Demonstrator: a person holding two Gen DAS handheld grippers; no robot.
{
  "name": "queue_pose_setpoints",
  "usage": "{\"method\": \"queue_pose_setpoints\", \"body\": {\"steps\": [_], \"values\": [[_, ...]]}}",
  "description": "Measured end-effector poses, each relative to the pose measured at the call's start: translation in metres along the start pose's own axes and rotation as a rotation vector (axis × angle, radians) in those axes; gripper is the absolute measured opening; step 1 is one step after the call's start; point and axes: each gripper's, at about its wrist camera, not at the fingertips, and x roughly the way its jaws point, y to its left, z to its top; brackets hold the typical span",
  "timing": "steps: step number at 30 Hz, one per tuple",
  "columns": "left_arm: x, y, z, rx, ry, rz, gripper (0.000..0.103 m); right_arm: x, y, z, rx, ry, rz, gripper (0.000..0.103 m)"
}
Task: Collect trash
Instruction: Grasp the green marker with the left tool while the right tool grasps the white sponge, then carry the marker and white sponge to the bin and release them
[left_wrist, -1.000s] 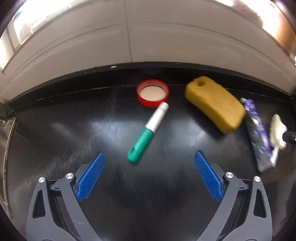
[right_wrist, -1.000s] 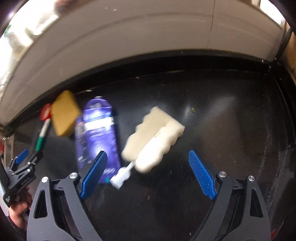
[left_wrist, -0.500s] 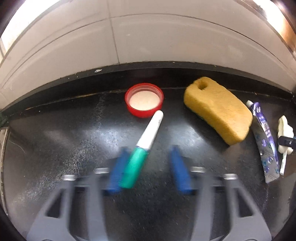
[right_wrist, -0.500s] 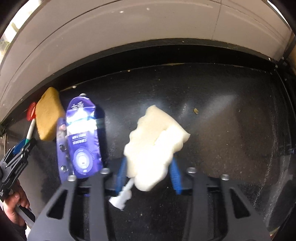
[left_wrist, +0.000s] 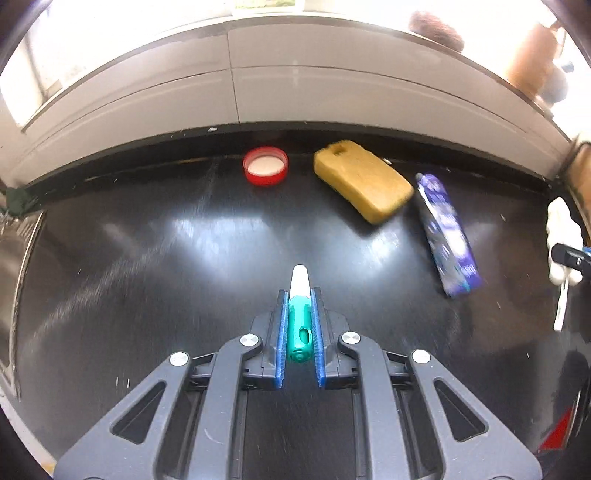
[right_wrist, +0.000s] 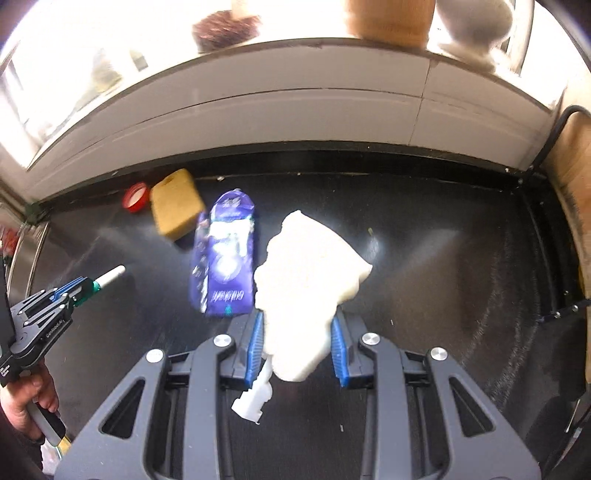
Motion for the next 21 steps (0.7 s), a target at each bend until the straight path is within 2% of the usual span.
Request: {"method": "queue_pose_setpoints", "body": {"steps": [3, 8, 15, 21], "values": [[-0.022, -0.008, -0.021, 0.008, -0.015, -0.01, 0.011, -0.012, -0.004, -0.015, -0.026, -0.015, 0.009, 0.031], [-0.037, -0.014, -0.04, 0.017, -0.024, -0.011, 0.011, -0.033, -0.003, -0.04, -0.06, -0.028, 0.023, 0.031], [-0.054, -0.013, -0.051, -0.001, -0.051, 0.0, 0.011, -0.046, 0.008, -0.046, -0.1, -0.042, 0.049, 0.031], [-0.083, 0.007, -0.065, -0.073, -0.081, 0.035, 0.011, -0.05, 0.049, -0.042, -0.214, -0.037, 0.119, 0.031]]}}
